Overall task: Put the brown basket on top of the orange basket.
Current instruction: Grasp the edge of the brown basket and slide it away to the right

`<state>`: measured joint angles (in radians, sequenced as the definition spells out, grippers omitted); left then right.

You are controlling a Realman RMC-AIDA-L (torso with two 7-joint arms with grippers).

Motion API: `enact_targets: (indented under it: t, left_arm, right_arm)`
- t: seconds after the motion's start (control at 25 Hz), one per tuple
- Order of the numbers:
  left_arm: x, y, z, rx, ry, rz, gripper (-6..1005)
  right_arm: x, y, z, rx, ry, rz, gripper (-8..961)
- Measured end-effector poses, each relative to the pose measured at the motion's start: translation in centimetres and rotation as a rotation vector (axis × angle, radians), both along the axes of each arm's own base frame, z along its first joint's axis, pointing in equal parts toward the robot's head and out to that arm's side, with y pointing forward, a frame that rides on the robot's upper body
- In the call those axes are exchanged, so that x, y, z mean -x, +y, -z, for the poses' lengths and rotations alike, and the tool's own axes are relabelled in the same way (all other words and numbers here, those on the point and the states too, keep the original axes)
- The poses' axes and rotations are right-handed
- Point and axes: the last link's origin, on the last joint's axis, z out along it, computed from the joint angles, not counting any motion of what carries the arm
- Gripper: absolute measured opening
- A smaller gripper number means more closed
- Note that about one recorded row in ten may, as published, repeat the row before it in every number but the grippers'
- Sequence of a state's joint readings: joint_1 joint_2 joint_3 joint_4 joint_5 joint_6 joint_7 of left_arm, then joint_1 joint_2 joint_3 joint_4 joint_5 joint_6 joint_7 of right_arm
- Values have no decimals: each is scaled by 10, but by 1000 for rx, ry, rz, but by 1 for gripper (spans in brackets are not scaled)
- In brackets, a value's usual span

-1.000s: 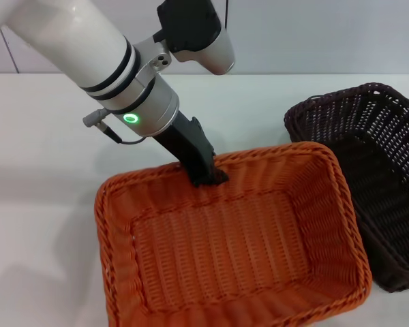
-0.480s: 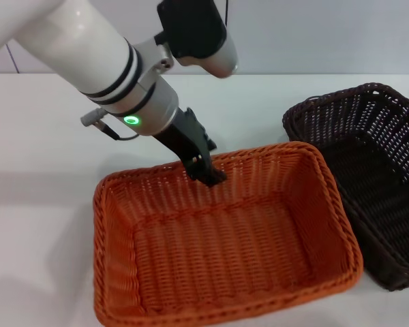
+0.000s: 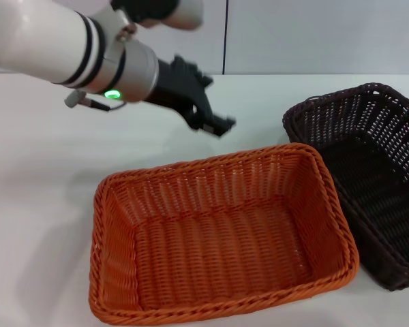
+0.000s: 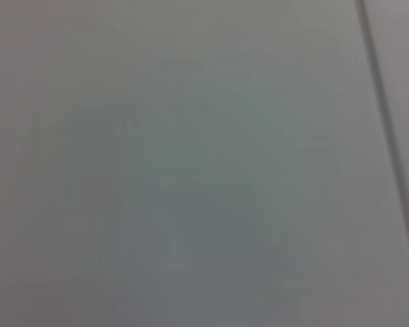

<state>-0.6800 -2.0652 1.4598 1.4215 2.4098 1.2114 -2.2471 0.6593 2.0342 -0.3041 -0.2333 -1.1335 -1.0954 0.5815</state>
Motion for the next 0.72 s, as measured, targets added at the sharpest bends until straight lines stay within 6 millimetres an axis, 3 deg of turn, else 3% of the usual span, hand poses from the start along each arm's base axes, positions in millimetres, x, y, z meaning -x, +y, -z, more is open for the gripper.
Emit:
enact_targets:
  t: [0.24, 0.32, 0.4, 0.72]
  left_arm:
    - [0, 5, -18, -200, -204, 82, 827]
    - [0, 5, -18, -200, -204, 82, 827]
    - [7, 4, -25, -311, -314, 122, 827]
    - [16, -6, -18, -559, -484, 151, 827]
  right_arm:
    - [9, 6, -16, 209, -32, -83, 587]
    - [17, 6, -28, 325, -58, -116, 588]
    - [30, 2, -44, 511, -137, -141, 588]
    - [46, -17, -66, 801, -418, -113, 587]
